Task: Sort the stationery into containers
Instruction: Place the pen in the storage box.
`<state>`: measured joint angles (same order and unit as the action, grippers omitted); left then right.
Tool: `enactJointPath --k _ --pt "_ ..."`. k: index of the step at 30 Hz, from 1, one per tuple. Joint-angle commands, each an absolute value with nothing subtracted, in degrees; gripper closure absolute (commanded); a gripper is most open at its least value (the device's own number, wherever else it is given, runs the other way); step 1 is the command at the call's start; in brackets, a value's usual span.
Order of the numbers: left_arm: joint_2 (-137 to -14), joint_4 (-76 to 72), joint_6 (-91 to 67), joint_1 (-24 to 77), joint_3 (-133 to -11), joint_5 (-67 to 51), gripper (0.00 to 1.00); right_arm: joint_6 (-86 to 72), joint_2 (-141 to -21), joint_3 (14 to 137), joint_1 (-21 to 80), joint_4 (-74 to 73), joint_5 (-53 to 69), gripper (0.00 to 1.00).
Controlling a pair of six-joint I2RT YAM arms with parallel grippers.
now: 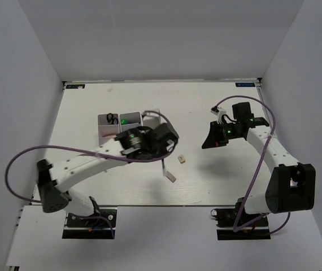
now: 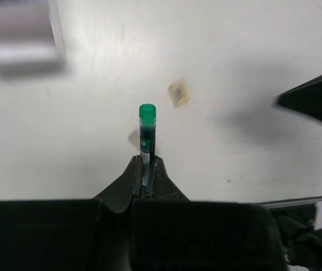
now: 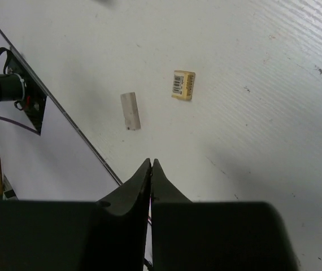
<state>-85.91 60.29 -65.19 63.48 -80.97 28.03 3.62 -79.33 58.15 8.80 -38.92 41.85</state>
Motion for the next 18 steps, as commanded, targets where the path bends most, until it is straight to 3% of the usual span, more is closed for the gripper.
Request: enactJointPath --k 1,7,10,12,13,14,18 --pt "-77.27 62.7 -45.06 61.97 -86.75 42.35 1.0 6.33 -76.56 57.31 8.61 -39.29 44.74 1.0" --pt "-71.81 47.4 -23.13 57.57 -82.27 51.77 1.0 7.73 -75.32 55.37 8.53 -37.71 46.13 1.0" --pt "-69.96 44.92 -20.4 55.55 -80.51 50.02 1.0 11.06 -75.76 55.28 8.79 -38.41 49.3 0.88" --pt "-69.35 44.82 -19.25 54.76 -80.6 49.66 1.0 11.42 -76.2 55.37 9.05 -38.5 50.09 0.74" --pt "-69.08 44.74 -19.07 54.49 -80.51 49.48 1.0 11.25 -76.38 55.46 9.05 -38.15 50.36 0.62" --pt "-68.91 44.74 -18.38 54.32 -80.42 49.48 1.0 11.34 -77.07 55.55 9.23 -38.14 51.06 0.58" --pt "-66.72 41.93 -16.35 53.0 -77.62 48.52 1.0 10.55 -77.52 55.9 9.84 -37.62 50.63 0.56"
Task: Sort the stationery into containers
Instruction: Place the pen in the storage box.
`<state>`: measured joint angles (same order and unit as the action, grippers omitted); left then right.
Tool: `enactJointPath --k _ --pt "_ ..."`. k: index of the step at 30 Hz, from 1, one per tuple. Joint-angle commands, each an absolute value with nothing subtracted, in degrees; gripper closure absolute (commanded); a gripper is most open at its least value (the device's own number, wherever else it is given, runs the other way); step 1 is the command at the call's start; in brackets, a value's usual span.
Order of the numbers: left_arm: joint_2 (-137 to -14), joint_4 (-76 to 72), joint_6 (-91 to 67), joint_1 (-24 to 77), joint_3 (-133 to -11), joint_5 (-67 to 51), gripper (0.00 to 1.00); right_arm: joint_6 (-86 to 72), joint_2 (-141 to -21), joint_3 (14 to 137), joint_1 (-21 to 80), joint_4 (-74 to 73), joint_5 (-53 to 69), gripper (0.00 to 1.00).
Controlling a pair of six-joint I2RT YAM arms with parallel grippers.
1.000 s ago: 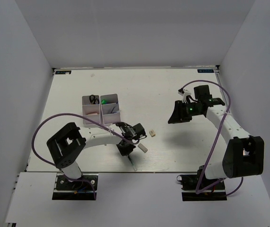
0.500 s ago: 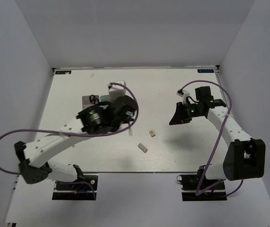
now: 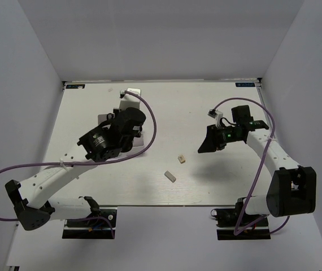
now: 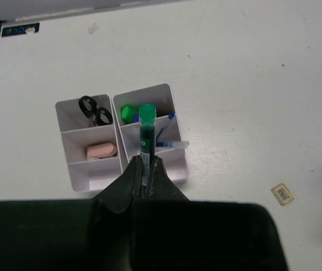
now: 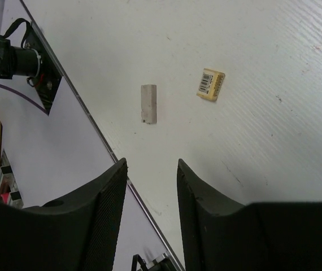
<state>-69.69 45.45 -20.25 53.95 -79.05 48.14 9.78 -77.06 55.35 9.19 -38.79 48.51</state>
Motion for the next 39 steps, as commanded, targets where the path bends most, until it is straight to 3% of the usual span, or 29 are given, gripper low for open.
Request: enactJointPath --k 1,9,18,39 --pt "-66.8 40.27 -15.04 51.69 -75.61 48.17 1.0 10.29 -77.52 55.99 10.02 -37.53 50.54 0.56" --pt "-68.81 25.51 -12.22 40.63 -64.96 36.84 1.0 9.14 -77.87 55.37 10.64 -36.65 48.25 0.56" --pt "-73.91 17.58 -11.95 34.63 -63.54 26.99 1.0 10.1 -79.63 55.02 10.81 -36.04 48.25 0.54" --pt "-80.42 2.91 -6.24 29.36 -58.45 21.89 1.0 12.3 -81.65 55.28 10.72 -36.91 49.04 0.5"
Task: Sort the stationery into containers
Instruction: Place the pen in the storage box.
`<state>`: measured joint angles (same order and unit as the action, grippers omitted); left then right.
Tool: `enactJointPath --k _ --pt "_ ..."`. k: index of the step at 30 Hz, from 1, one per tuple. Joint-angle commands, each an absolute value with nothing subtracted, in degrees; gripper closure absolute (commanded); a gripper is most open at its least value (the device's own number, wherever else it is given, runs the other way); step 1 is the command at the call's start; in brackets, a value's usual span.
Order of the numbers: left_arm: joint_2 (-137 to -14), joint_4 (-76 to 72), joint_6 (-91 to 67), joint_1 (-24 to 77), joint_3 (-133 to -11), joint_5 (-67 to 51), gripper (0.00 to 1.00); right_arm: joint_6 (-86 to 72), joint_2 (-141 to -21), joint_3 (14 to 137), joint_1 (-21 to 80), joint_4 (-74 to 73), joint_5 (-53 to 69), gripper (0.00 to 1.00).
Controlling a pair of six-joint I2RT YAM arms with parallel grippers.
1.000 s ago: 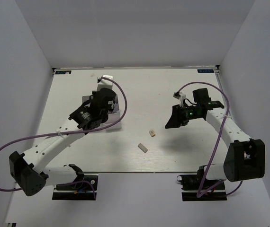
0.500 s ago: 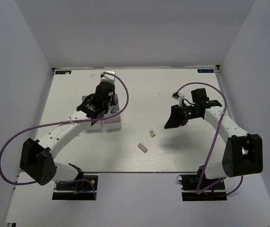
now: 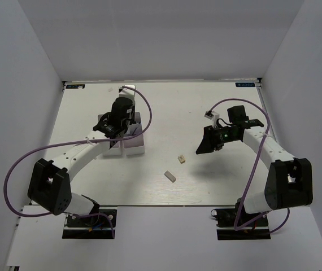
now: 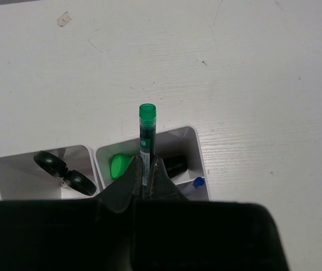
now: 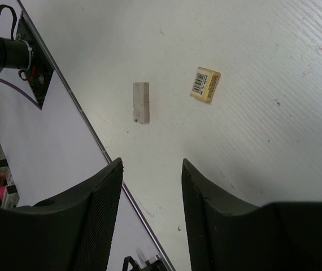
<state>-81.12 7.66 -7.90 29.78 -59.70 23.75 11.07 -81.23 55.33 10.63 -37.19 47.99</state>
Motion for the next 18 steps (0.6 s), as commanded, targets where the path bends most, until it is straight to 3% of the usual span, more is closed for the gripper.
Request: enactJointPath --k 1,11,18 --pt "-80.59 1.33 -5.28 29.18 -57.84 21.19 1.0 12.39 -81.56 55.2 10.72 -36.83 49.13 0.5" --pt "-80.42 -5.18 -3.17 29.09 -52.21 18.1 1.0 13.18 -82.35 55.46 10.63 -37.09 49.48 0.49" --pt "-78.32 -5.8 -4.83 29.0 -48.44 19.07 0.78 13.18 -82.62 55.55 10.46 -37.53 49.83 0.48"
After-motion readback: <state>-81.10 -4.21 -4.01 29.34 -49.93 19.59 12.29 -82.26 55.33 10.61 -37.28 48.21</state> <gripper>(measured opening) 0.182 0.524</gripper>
